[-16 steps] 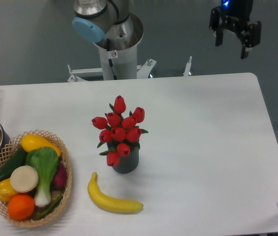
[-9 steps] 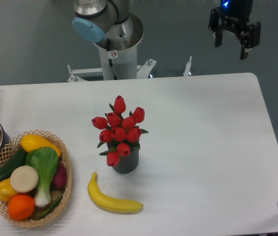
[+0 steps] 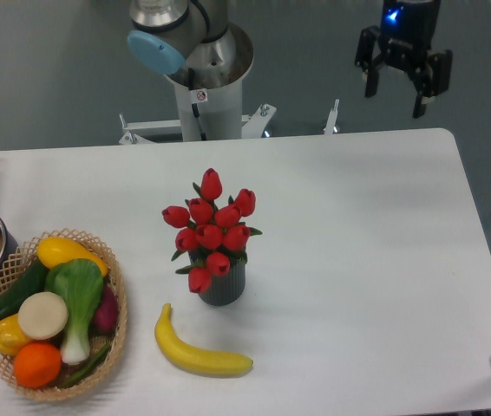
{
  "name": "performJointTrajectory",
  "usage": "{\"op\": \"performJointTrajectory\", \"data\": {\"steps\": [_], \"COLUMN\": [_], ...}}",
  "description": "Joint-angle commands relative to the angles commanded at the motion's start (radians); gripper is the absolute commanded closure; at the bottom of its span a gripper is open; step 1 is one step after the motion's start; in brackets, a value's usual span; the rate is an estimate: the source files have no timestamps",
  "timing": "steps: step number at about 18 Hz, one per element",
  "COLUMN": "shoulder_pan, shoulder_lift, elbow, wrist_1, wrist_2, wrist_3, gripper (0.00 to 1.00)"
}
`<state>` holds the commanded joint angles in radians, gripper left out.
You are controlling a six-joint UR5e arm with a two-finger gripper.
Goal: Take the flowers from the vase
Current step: 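Move the open gripper toward the red tulip stems above the vase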
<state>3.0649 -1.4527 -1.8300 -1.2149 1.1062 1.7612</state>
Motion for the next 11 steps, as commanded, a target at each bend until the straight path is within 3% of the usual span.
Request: {"op": "performJointTrajectory", "data": {"steps": [2, 8, 11], "shoulder_pan": [-0.002, -0.015, -0.032], "shoulder_lift": [-0.006, -0.012, -0.029], "elbow": [-0.02, -0.104, -0.143], "wrist_1": [0.015, 0.149, 0.167], "wrist_2": [-0.046, -0.14, -0.268], "wrist_3": [-0.008, -0.052, -0.054], "gripper": [0.0, 0.0, 0.0]}}
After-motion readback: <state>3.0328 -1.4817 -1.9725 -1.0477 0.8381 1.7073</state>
